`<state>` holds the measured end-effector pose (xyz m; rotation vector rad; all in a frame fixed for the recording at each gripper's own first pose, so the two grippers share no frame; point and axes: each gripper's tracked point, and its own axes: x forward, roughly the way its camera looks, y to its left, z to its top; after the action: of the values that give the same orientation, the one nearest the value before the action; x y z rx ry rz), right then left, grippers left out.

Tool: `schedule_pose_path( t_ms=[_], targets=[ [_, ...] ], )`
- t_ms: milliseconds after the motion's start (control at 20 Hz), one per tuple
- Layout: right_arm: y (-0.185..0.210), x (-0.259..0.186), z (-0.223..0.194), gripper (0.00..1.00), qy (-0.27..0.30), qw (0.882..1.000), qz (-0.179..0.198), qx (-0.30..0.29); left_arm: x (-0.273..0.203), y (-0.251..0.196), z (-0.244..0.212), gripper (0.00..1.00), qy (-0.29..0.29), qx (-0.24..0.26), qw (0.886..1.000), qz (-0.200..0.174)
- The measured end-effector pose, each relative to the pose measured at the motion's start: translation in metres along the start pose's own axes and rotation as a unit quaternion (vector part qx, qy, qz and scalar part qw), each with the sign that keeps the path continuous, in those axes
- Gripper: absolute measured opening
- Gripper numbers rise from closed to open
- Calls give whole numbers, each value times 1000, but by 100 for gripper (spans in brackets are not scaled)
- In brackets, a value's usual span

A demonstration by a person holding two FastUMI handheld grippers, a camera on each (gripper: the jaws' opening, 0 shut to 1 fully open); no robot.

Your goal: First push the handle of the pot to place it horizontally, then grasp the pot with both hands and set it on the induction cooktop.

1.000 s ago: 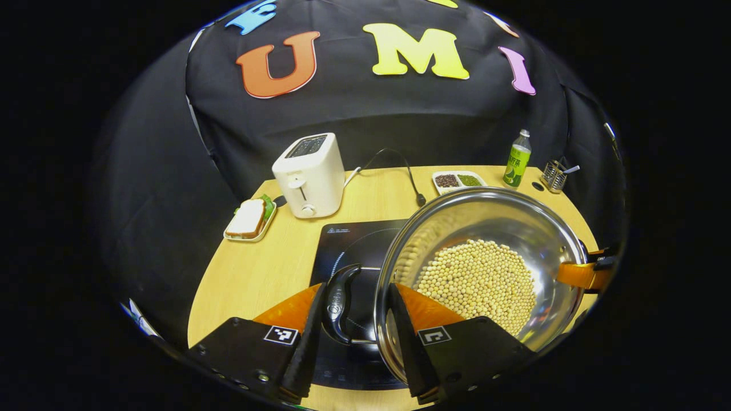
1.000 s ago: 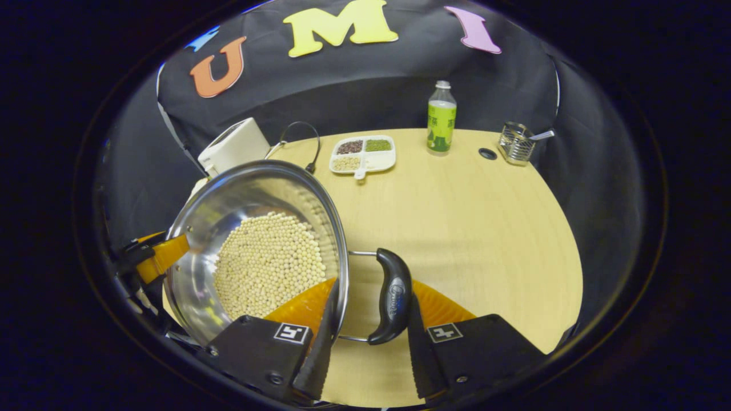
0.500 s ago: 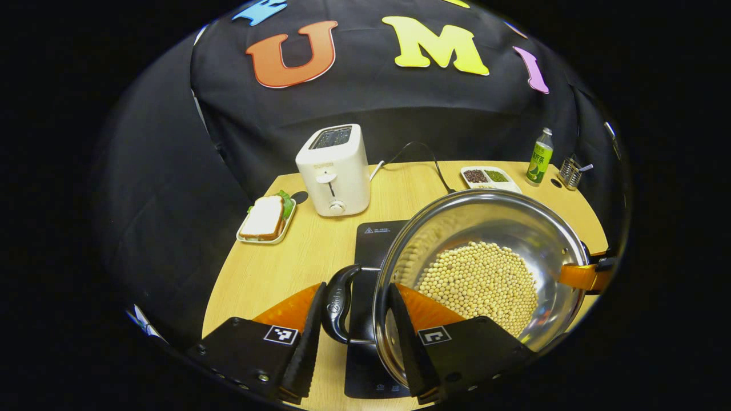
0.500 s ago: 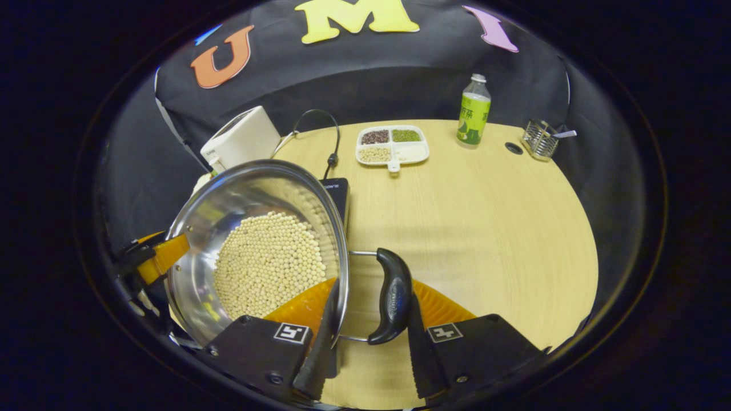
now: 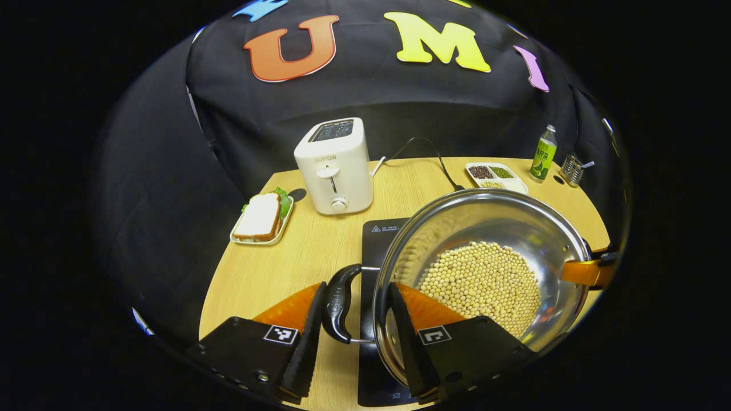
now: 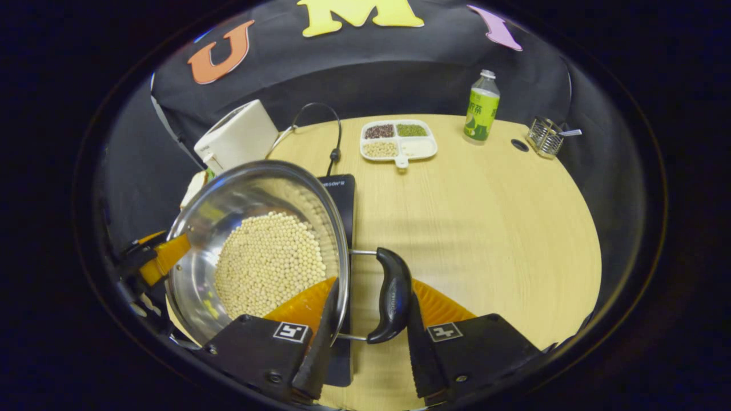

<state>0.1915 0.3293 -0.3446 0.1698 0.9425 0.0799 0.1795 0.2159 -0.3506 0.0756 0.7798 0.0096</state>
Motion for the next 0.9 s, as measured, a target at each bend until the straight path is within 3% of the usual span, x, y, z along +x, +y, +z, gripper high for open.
schedule_pose_path(
  t_ms=[650, 700, 750, 850, 900],
  targets=[
    [0, 6, 6, 60, -15, 1000, -14, 5, 4, 2, 3, 62, -14, 2, 1000, 7],
    [0, 6, 6, 60, -15, 1000, -14, 5, 4, 2, 3, 75, -18, 3, 1000, 10],
    [0, 6, 6, 60, -16, 1000, -13, 6, 5, 2, 2, 65, -18, 6, 1000, 14],
    [-2, 8, 5, 63, -22, 1000, -10, 8, 8, -4, -8, 72, -10, -11, 1000, 5],
    [-5, 9, 0, 68, -16, 1000, -6, 10, 9, -5, -10, 94, -12, -30, 999, 5]
  ],
)
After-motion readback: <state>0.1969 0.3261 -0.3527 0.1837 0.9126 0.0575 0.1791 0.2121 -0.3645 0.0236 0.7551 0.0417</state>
